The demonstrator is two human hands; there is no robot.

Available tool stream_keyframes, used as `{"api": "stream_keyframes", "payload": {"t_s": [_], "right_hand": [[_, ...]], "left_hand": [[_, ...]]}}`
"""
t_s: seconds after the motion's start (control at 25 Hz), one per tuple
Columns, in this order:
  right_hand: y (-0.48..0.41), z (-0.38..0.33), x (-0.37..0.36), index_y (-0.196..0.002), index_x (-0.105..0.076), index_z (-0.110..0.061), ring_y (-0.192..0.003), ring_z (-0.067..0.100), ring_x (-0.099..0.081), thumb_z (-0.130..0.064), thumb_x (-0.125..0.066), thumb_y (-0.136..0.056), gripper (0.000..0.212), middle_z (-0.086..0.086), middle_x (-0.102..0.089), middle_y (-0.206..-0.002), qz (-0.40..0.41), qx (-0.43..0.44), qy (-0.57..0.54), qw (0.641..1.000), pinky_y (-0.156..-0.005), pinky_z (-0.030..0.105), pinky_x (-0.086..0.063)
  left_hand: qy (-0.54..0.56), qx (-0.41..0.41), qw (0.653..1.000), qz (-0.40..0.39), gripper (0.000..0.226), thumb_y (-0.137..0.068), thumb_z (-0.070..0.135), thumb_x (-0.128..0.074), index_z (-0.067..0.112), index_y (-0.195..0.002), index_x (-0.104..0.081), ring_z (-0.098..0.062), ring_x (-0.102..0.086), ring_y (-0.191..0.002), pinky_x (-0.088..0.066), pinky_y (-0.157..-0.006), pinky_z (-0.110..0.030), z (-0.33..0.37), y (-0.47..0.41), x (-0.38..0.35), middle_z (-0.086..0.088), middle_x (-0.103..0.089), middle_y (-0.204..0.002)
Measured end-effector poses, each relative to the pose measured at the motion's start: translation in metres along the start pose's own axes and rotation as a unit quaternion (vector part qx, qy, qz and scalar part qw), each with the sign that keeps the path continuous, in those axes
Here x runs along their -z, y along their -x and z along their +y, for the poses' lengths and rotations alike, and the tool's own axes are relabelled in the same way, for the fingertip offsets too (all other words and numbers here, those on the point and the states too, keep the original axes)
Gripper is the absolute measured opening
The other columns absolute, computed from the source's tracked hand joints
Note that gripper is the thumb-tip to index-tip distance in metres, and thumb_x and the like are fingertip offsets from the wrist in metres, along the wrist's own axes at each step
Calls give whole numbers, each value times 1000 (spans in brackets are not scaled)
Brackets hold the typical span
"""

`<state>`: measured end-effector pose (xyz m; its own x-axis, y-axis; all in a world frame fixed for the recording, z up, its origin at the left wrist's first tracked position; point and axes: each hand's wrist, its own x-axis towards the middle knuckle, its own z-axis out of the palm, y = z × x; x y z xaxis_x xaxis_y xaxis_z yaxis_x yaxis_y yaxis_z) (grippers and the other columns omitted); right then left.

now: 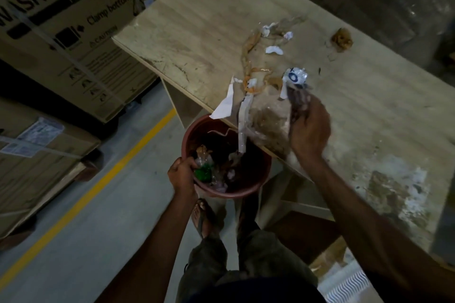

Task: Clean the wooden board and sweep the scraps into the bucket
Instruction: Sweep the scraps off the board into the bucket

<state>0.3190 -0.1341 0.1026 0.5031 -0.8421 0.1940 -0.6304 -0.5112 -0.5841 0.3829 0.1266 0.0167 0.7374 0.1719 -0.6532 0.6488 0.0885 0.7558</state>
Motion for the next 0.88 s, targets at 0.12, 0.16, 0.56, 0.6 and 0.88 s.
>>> {"api": "stream_keyframes", "payload": {"t_s": [0.12, 0.16, 0.56, 0.6, 0.88], "right_hand": [[-58, 43, -1, -124, -58, -3, -110, 49, -57, -24, -40, -93, 41, 28, -57, -125, -94, -56, 104, 988, -91, 51, -45], [-64, 50, -5, -126, -56, -4, -110, 49, -57, -27, -41, -92, 44, 27, -54, -128, -148, -51, 121, 980, -90, 51, -46], [62, -4, -48, -132, -52, -23, -107, 30, -50, -26, -56, -97, 36, 7, -50, -117, -300, 163, 114, 933, -76, 40, -49], [66, -6, -45, -131, -52, -24, -106, 29, -52, -28, -57, -97, 35, 6, -50, -117, -312, 181, 105, 927, -77, 40, -51], [-12, 1, -24, -124, -58, -9, -103, 22, -55, -12, -48, -101, 25, 13, -59, -120, -76, 6, -95, 993, -83, 31, -40]], "left_hand": [[-5, -7, 1000, 6, 24, -69, -13, -51, 6, -54, -50, -17, -39, -49, -34, -52, -25, -4, -3, -7, 2, -42, -44], [-6, -9, 1000, 9, 24, -69, -13, -51, 6, -54, -49, -19, -38, -51, -33, -53, -26, -4, -3, -9, -1, -42, -46], [-22, 7, 1000, 0, 17, -68, -11, -53, 5, -63, -48, -14, -37, -49, -34, -49, -21, 7, 2, -10, -4, -37, -55], [-17, 9, 1000, -1, 14, -67, -10, -53, 4, -67, -50, -14, -37, -49, -34, -50, -21, 8, 3, -11, -5, -36, -58], [-15, 13, 1000, 4, 24, -68, -11, -52, 7, -53, -48, -15, -39, -48, -35, -54, -27, 4, -3, -13, 3, -41, -45]]}}
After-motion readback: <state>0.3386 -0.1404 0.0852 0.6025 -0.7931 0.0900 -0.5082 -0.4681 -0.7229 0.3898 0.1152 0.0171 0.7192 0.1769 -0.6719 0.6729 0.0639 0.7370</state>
